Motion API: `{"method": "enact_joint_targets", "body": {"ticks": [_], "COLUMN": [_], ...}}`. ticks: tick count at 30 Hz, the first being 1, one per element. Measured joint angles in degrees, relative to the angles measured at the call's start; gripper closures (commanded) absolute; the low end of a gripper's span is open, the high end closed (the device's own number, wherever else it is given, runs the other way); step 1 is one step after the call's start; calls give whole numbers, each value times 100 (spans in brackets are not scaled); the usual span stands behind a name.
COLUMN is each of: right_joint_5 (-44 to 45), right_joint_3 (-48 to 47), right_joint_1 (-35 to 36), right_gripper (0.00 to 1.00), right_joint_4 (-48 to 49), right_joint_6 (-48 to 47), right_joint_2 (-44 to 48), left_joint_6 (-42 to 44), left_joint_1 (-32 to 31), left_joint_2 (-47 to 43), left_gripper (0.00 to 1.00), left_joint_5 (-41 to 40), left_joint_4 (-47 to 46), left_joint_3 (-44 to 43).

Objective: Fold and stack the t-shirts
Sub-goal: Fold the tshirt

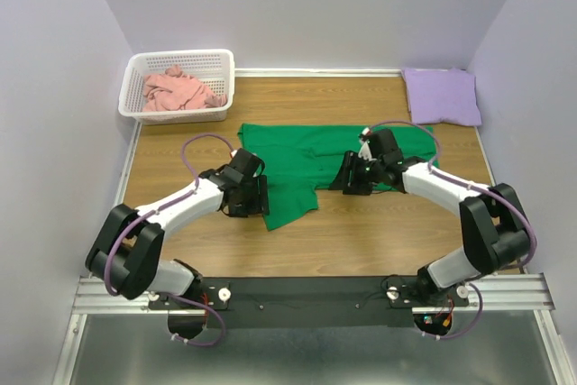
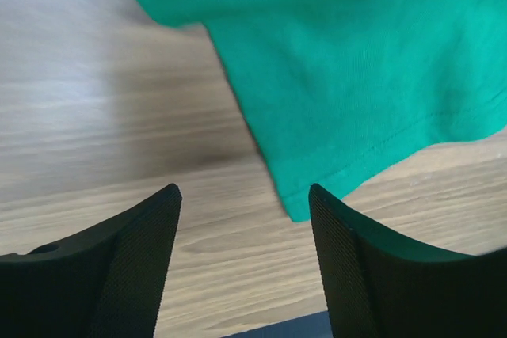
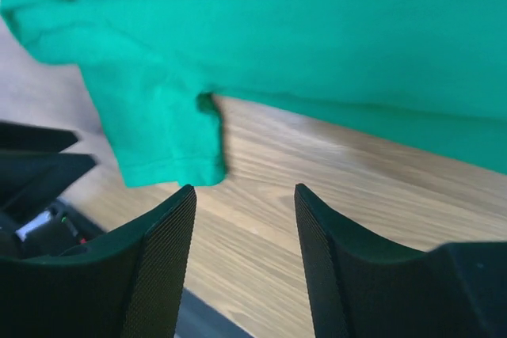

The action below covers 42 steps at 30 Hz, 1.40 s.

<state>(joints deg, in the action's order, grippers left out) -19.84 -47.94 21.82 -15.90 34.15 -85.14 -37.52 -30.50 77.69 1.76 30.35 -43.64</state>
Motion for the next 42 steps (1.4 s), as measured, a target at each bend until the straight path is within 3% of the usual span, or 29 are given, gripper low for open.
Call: {"method": "enact_joint_targets", "body": {"ticks": [8, 11, 15, 16, 20, 21, 24, 29, 34, 42], "right_joint_5": [-385, -446, -579, -605, -732, -748, -789, -776, -772, -804], "right_joint_3": [297, 323, 323, 323, 323, 323, 323, 101, -584, -1847], "right_joint_1": [568, 693, 837, 876, 960, 966, 973, 960, 726, 101], "right_gripper": [43, 50, 59, 64, 85, 92, 99, 99, 99, 99], "right_joint_4": [1080, 1338, 1602, 1663, 1794, 1808, 1810, 1727, 1637, 1644], "right_joint_6": [645, 780, 890, 922, 929, 931, 931, 876, 752, 625], "right_joint_2": [-769, -973, -1189, -1235, -1384, -1423, -1475, -1471, -1471, -2028], "left_joint_6": [-472, -573, -704, -748, -800, -807, -809, -809, -549, 155], "left_joint_1": [-492, -603, -673, -678, -702, -708, -717, -704, -507, -55], "left_joint_2": [546, 682, 789, 820, 872, 890, 909, 909, 968, 1971], "left_gripper": [41, 48, 74, 75, 98, 100, 100, 100, 100, 100], "left_joint_5": [197, 208, 221, 223, 232, 238, 229, -146, -621, -1016], "left_joint_4": [-472, -581, -675, -682, -693, -691, -673, -385, -203, -323], "left_joint_3": [55, -26, -57, -57, -57, -63, -96, -490, -1513, -3073]}}
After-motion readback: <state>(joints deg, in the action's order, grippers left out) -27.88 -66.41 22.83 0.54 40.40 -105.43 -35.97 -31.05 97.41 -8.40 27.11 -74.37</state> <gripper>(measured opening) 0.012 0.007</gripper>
